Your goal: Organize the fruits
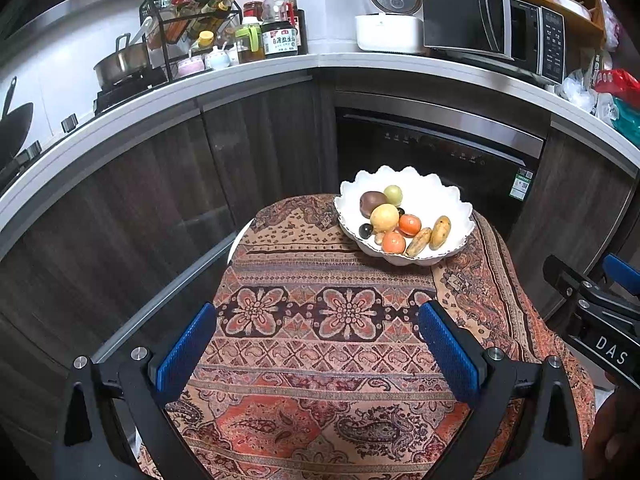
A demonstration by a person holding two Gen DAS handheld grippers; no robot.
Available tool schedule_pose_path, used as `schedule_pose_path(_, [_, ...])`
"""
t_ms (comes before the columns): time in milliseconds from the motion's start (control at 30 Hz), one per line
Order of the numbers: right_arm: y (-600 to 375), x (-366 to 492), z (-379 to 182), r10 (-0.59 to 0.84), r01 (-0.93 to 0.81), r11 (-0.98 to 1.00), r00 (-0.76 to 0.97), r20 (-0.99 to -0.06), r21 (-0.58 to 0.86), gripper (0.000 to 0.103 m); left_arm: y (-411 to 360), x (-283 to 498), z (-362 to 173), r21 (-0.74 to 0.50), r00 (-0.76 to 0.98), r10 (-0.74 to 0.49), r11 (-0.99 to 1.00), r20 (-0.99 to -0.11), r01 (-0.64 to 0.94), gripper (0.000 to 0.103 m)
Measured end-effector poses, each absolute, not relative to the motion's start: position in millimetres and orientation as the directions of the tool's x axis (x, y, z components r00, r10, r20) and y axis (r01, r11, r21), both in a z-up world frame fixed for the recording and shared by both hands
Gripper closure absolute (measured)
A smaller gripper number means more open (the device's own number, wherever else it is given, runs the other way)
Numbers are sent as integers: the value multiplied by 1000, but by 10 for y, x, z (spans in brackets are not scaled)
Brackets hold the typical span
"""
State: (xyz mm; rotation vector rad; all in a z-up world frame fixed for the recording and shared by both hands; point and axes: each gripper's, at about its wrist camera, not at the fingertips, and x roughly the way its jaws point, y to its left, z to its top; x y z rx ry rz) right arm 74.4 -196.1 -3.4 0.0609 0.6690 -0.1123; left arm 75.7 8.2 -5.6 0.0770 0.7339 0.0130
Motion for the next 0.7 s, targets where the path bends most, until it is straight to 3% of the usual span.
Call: schedule_pose_path(700, [-1959,749,-90,-80,126,992,769,-635,27,7,69,779,-100,62,722,21,998,-691,31,0])
